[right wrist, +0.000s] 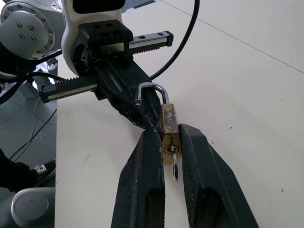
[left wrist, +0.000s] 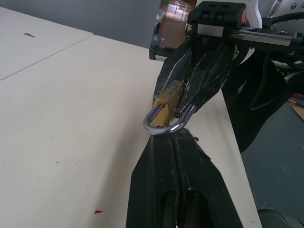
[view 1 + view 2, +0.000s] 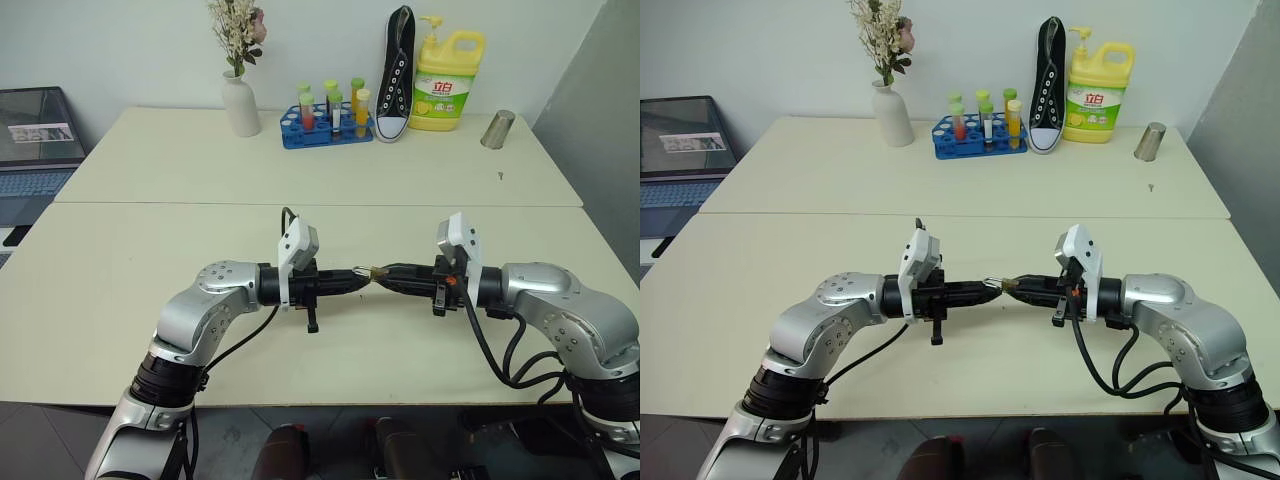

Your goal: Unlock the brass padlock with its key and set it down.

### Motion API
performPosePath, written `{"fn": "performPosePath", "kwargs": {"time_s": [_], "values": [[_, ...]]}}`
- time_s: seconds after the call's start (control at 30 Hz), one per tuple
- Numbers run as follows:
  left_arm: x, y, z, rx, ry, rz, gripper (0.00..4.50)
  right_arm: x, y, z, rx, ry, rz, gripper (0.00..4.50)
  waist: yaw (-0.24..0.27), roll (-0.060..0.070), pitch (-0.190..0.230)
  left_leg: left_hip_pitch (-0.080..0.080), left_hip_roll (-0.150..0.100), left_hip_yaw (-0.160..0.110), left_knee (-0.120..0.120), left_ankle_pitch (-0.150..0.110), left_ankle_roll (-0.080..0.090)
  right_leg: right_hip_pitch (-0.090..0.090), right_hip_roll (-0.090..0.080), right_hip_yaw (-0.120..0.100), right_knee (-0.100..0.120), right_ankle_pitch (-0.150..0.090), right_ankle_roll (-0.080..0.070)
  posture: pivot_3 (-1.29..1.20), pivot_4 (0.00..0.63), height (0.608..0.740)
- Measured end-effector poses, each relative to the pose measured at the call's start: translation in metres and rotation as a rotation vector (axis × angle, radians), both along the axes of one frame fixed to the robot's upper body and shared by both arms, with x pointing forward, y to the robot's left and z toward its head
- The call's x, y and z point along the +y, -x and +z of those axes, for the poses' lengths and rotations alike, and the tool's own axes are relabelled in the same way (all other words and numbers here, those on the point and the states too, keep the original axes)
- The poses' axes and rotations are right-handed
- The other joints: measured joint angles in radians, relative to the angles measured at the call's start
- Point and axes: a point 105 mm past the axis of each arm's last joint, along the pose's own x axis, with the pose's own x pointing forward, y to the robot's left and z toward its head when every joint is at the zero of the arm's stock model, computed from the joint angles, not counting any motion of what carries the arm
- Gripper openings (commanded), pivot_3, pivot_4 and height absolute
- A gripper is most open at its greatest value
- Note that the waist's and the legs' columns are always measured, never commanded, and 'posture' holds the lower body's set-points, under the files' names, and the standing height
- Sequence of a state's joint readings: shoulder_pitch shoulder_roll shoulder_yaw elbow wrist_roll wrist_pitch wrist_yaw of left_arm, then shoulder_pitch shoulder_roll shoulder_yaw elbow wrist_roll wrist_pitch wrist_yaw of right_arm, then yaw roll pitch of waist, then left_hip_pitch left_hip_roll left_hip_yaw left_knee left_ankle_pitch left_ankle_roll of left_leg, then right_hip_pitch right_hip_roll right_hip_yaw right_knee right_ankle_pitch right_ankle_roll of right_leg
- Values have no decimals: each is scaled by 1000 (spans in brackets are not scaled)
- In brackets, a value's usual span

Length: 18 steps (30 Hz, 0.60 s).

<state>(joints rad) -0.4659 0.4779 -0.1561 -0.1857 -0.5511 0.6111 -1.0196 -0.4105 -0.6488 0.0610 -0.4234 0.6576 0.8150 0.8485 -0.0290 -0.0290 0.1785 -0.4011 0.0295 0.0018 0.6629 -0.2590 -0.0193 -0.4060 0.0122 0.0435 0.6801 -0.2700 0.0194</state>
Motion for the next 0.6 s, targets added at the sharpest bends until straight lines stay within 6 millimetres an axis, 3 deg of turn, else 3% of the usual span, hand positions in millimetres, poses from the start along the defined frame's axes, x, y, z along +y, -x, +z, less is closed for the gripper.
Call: {"fn": "performPosePath", "kwargs": {"time_s": [0.17,0.37,0.6], "values": [[0,0,3,36,37,5,0,-1,0,0,-2,3,-3,137,0,0,0,0,0,0,0,0,0,0,0,0,0,0,0,0,150,740],[0,-5,26,77,120,14,0,2,3,-3,10,10,25,137,-1,0,0,0,0,0,0,0,0,0,0,0,0,0,0,0,150,740],[0,-4,27,88,123,10,0,3,4,-4,15,11,35,137,0,0,0,0,0,0,0,0,0,0,0,0,0,0,0,0,150,740]]}}
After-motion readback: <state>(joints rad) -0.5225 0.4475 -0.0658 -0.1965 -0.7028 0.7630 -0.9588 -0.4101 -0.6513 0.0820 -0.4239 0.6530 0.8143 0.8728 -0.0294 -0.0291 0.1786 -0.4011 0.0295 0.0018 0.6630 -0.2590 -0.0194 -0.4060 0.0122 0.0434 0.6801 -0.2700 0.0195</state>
